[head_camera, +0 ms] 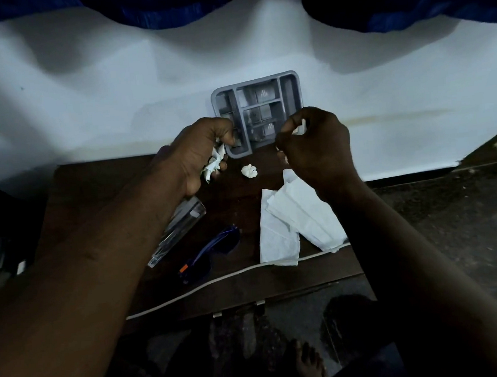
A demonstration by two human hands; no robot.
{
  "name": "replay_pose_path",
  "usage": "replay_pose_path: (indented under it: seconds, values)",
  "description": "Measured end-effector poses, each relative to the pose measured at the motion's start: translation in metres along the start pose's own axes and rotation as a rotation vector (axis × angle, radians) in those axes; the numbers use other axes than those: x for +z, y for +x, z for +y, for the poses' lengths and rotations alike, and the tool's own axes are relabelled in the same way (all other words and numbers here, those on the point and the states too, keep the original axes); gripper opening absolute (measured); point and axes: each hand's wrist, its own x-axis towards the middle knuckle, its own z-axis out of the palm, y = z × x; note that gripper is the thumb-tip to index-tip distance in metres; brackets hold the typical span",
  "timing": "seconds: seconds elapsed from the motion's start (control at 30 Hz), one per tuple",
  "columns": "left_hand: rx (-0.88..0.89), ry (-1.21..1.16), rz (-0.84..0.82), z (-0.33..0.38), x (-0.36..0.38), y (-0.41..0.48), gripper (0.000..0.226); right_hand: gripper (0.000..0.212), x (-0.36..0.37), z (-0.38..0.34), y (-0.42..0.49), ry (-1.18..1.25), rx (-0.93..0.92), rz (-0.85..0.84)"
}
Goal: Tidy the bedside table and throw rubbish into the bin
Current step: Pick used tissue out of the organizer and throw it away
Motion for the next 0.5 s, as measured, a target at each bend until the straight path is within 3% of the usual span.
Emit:
replay_pose_path:
  seconds: [0.2,0.33,0.5]
  values:
    - [-0.002,-0.008,-0.008,0.001,0.001,-0.002,0.019,0.042,-0.004,-0.011,-0.016,-0.317,-0.258,-0.264]
    - [0.000,0.010,-0.057,0.002,0.005,-0.003,0.020,0.031,0.008,-0.006,-0.016,-0.483,-0.368,-0.335]
    - [0.004,0.025,-0.060,0.000,0.008,-0.003,0.020,0.028,0.014,-0.004,-0.015,-0.540,-0.314,-0.334]
